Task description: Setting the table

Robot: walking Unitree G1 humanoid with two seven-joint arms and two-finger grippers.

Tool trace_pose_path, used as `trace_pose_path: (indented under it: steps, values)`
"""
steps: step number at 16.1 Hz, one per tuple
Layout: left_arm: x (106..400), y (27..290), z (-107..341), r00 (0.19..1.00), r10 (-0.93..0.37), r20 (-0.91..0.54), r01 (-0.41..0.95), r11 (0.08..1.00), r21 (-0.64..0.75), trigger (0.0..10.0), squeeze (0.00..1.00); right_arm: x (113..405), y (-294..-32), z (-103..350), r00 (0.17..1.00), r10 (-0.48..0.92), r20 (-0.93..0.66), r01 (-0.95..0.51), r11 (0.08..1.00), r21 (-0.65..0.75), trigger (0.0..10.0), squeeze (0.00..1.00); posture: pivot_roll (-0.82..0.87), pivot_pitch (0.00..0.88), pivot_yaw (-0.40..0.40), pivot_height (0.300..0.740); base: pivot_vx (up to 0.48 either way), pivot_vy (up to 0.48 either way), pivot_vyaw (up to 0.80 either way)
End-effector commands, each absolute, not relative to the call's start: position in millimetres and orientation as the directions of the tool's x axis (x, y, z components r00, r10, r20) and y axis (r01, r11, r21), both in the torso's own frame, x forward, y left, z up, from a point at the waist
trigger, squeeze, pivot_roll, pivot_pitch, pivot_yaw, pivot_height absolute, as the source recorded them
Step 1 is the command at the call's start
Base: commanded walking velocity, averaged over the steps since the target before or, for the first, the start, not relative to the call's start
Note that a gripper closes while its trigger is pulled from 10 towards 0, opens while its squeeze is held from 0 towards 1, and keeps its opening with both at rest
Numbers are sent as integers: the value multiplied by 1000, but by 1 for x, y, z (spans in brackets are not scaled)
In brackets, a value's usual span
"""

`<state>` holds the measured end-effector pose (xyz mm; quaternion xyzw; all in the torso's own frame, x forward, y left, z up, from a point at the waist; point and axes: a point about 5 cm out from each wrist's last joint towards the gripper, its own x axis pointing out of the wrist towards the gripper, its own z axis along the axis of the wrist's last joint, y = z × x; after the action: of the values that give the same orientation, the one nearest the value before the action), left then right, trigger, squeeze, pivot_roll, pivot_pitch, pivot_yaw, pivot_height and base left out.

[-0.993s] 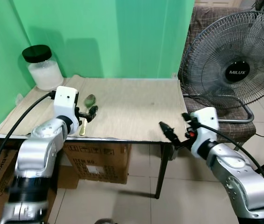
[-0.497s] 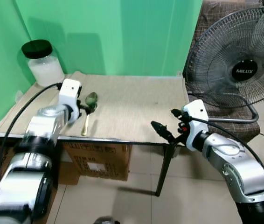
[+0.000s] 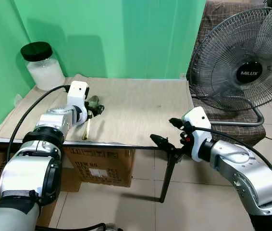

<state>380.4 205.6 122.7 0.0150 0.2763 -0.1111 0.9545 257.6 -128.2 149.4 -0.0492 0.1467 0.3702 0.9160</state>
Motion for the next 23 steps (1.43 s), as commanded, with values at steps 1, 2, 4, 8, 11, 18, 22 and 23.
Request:
trace_pose_path:
  steps: [1,2,4,8,11,18,22,23]
  values:
    - [382,209,126,828,-184,-529,204,979,-21,1843,0,253,-129,150,669,674,-314,-702,712,31,10000,0,1,0,50,740,0,0,0]
    - [380,209,122,819,-191,-541,209,978,-30,1216,0,251,-129,150,662,678,-320,-707,707,35,10000,0,-1,0,50,740,0,0,0]
    - [377,208,115,802,-208,-559,219,975,-49,392,0,248,-129,149,654,680,-331,-711,702,37,10000,0,-5,0,48,740,0,0,0]
    - [372,213,108,788,-187,-586,205,978,-36,627,0,245,-129,150,640,686,-345,-719,693,44,10000,0,-7,0,44,740,0,0,0]
    - [368,217,102,768,-183,-613,207,978,-33,0,0,242,-128,148,623,695,-358,-729,683,57,10000,0,-6,0,41,740,0,0,0]
    - [363,225,96,738,-135,-661,202,979,26,0,0,231,-127,145,544,736,-404,-771,628,106,10000,0,-7,0,47,740,0,0,0]
    - [363,227,96,733,-128,-668,205,978,38,0,0,227,-128,146,505,756,-417,-792,598,125,10000,0,-6,0,49,740,0,0,0]
    - [362,227,96,733,-127,-668,205,978,38,0,0,227,-128,146,504,756,-417,-792,597,126,10000,0,-5,0,50,740,0,0,0]
